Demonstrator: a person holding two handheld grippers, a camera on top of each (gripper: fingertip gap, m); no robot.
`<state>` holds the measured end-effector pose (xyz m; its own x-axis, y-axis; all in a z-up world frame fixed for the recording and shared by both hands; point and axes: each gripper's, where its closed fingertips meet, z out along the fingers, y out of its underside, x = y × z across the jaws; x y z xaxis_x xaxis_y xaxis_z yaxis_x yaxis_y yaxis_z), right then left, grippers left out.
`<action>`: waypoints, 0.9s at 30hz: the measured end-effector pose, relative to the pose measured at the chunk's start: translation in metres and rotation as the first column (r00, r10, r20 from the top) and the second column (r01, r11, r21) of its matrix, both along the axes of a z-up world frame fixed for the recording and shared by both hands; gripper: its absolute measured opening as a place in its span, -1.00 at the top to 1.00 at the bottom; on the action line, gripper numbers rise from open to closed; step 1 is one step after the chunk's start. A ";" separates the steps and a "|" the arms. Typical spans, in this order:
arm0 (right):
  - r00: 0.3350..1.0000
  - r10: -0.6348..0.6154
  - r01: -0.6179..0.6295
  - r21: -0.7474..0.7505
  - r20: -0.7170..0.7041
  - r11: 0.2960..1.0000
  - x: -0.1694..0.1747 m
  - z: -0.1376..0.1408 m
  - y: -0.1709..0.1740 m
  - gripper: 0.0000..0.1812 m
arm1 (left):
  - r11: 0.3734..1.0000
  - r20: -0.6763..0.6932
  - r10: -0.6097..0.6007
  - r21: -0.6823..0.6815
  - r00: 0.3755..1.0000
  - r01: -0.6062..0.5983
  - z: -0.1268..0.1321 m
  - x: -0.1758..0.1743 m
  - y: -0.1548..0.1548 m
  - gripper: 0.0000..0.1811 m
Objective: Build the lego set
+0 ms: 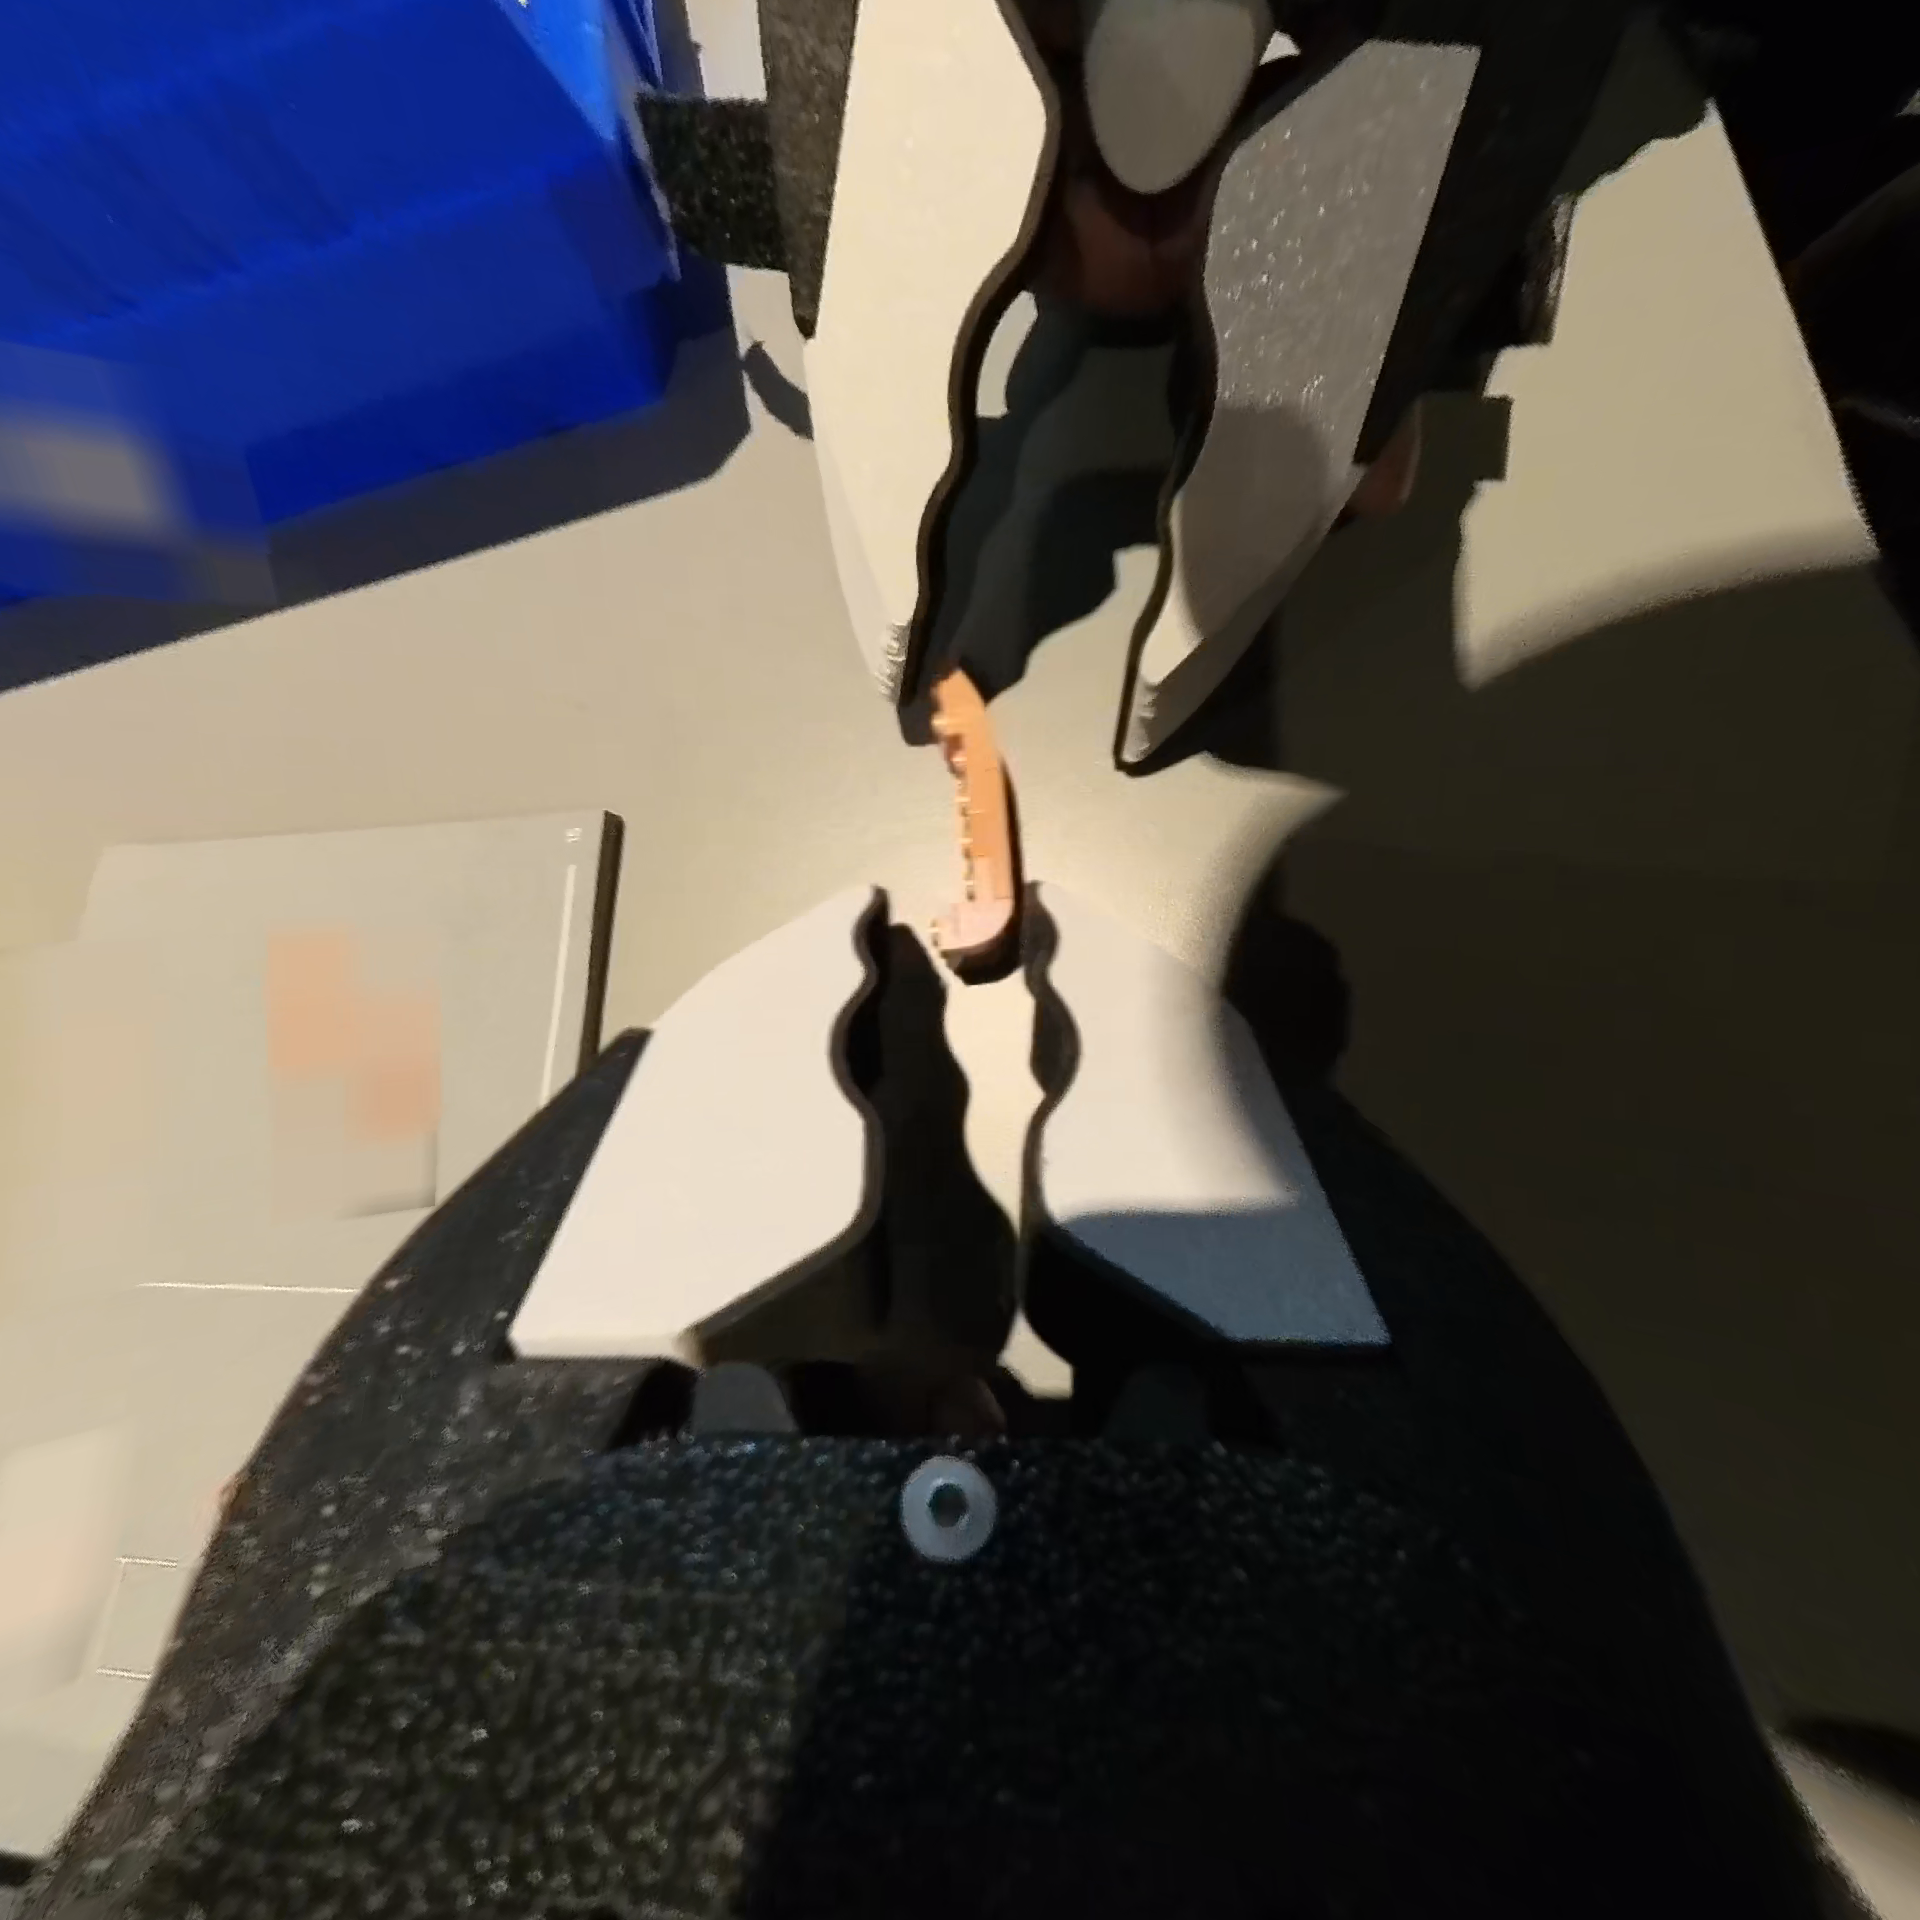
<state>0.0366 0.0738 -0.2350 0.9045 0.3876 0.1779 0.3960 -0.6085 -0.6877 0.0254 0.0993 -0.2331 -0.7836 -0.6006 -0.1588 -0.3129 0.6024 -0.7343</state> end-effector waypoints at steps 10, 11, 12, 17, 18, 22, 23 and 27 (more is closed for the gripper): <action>1.000 -0.003 0.003 0.088 0.009 0.996 0.000 0.011 0.000 0.49 | 0.991 0.159 0.122 -0.077 0.980 -0.111 0.024 -0.003 0.016 0.59; 1.000 -0.006 0.005 0.116 0.008 0.993 0.000 0.015 0.000 0.50 | 0.987 0.193 0.151 -0.077 0.970 -0.139 0.029 -0.003 0.020 0.59; 1.000 -0.010 0.009 0.148 0.010 0.989 0.001 0.019 0.000 0.50 | 0.983 0.241 0.180 -0.076 0.954 -0.167 0.034 -0.003 0.023 0.60; 0.999 -0.035 0.020 0.341 0.037 0.940 0.004 0.043 -0.002 0.52 | 0.955 0.465 0.290 -0.089 0.836 -0.282 0.058 -0.012 0.038 0.67; 0.998 -0.043 0.025 0.379 0.039 0.925 0.005 0.048 -0.002 0.53 | 0.950 0.484 0.304 -0.089 0.820 -0.299 0.058 -0.014 0.040 0.68; 0.997 -0.080 0.068 0.453 0.008 0.889 0.012 0.059 -0.003 0.56 | 0.938 0.521 0.323 -0.066 0.790 -0.341 0.057 -0.012 0.047 0.70; 0.996 -0.090 0.081 0.461 -0.002 0.884 0.014 0.060 -0.003 0.57 | 0.934 0.521 0.331 -0.065 0.787 -0.350 0.057 -0.010 0.048 0.70; 0.993 -0.099 0.114 0.453 -0.057 0.884 0.019 0.062 -0.004 0.59 | 0.925 0.547 0.346 -0.062 0.763 -0.375 0.058 0.000 0.053 0.72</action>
